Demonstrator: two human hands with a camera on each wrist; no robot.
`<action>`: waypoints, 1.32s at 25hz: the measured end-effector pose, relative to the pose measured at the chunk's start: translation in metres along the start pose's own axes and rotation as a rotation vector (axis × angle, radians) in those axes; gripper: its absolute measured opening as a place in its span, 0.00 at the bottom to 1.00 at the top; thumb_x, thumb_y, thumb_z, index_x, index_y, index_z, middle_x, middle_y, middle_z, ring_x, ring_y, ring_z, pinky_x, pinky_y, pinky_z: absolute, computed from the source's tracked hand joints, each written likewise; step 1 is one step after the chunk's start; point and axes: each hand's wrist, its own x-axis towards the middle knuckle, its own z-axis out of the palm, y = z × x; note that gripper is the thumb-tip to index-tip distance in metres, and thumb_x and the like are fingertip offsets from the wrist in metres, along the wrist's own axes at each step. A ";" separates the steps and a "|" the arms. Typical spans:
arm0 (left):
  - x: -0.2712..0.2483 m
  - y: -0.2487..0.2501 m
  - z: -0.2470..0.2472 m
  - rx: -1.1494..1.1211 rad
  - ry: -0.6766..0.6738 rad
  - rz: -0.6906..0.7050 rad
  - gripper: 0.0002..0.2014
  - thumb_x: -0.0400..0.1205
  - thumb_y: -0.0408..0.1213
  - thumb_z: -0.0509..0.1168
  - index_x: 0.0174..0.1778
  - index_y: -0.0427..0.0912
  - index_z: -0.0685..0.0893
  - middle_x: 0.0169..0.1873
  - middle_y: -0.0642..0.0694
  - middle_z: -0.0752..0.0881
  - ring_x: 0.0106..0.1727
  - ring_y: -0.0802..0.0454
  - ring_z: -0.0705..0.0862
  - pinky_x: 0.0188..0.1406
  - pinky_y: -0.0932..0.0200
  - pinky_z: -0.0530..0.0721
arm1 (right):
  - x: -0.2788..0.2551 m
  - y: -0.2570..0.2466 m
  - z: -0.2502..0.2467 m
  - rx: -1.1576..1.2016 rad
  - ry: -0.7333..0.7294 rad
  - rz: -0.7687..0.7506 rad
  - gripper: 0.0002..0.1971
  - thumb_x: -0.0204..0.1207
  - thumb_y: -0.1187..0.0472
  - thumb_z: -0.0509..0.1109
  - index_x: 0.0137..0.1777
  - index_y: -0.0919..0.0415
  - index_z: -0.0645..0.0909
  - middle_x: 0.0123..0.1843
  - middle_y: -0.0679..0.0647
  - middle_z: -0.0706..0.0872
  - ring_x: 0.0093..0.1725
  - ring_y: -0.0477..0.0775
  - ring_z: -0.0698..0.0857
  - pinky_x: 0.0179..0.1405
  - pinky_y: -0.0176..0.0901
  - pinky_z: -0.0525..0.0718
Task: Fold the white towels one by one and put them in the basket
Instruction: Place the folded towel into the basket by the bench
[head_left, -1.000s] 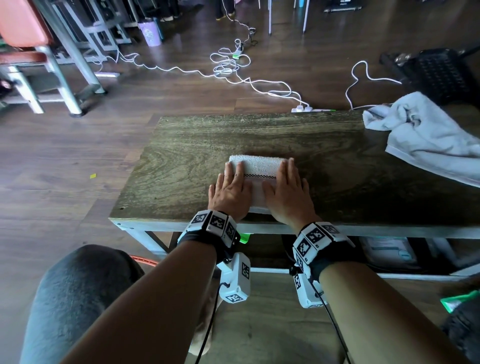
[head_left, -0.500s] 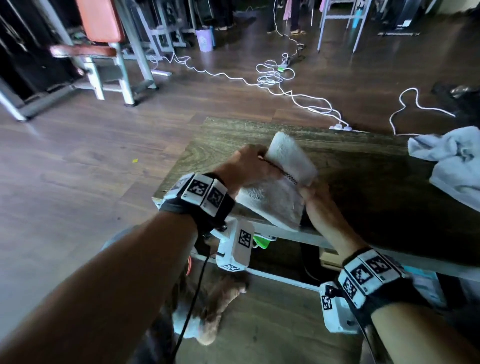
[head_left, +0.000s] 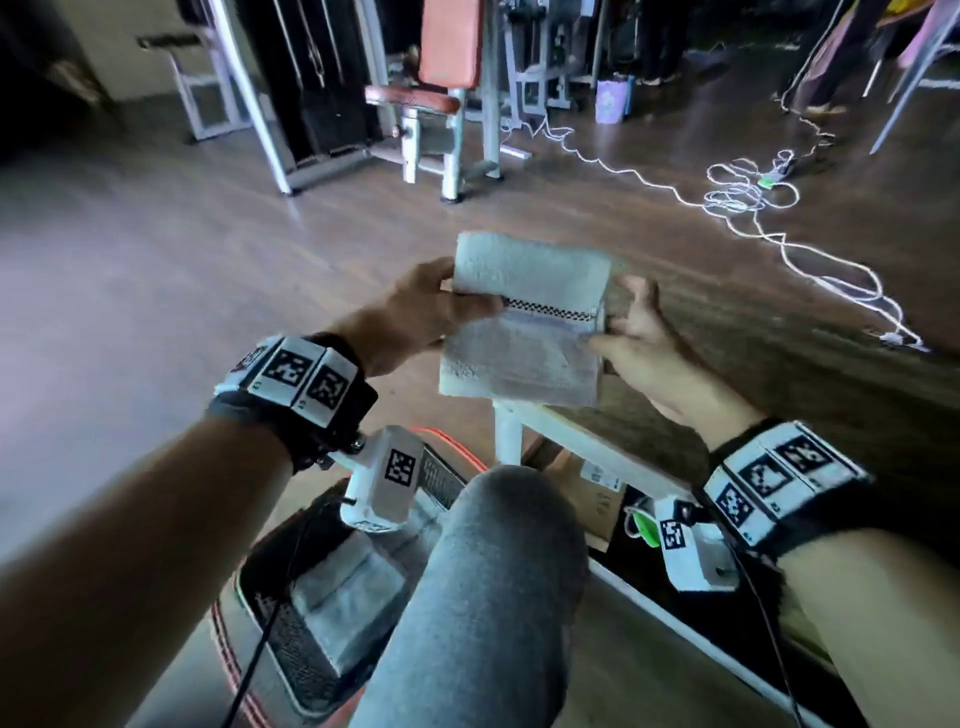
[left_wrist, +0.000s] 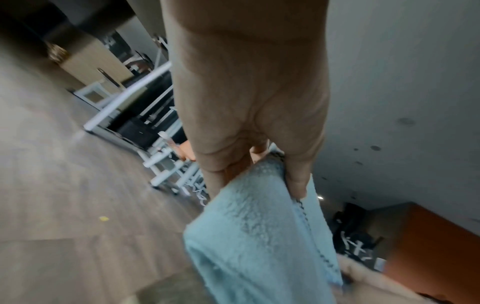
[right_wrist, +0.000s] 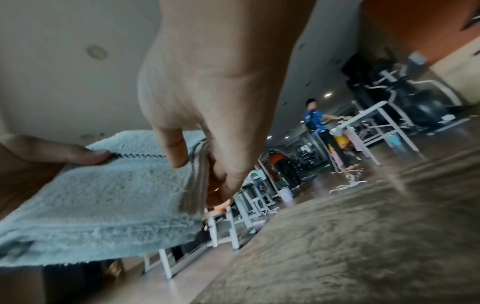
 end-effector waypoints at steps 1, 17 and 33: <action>-0.004 -0.023 -0.015 -0.038 0.039 -0.038 0.22 0.76 0.36 0.75 0.66 0.41 0.82 0.63 0.37 0.86 0.63 0.41 0.86 0.63 0.37 0.84 | 0.009 0.004 0.015 -0.043 -0.044 0.007 0.35 0.80 0.71 0.71 0.76 0.51 0.53 0.58 0.55 0.88 0.59 0.56 0.88 0.64 0.60 0.85; -0.015 -0.416 -0.031 -0.171 0.384 -0.885 0.36 0.66 0.41 0.80 0.68 0.34 0.75 0.61 0.36 0.84 0.59 0.37 0.87 0.57 0.38 0.88 | 0.092 0.205 0.242 -0.862 -0.718 -0.099 0.16 0.80 0.58 0.70 0.58 0.59 0.65 0.36 0.53 0.74 0.30 0.56 0.74 0.25 0.46 0.64; -0.010 -0.444 -0.004 -0.067 0.477 -0.933 0.14 0.76 0.34 0.76 0.58 0.44 0.89 0.51 0.46 0.91 0.38 0.50 0.86 0.46 0.50 0.92 | 0.092 0.246 0.266 -1.096 -1.006 0.121 0.11 0.83 0.64 0.60 0.63 0.62 0.76 0.64 0.63 0.80 0.52 0.64 0.83 0.48 0.53 0.81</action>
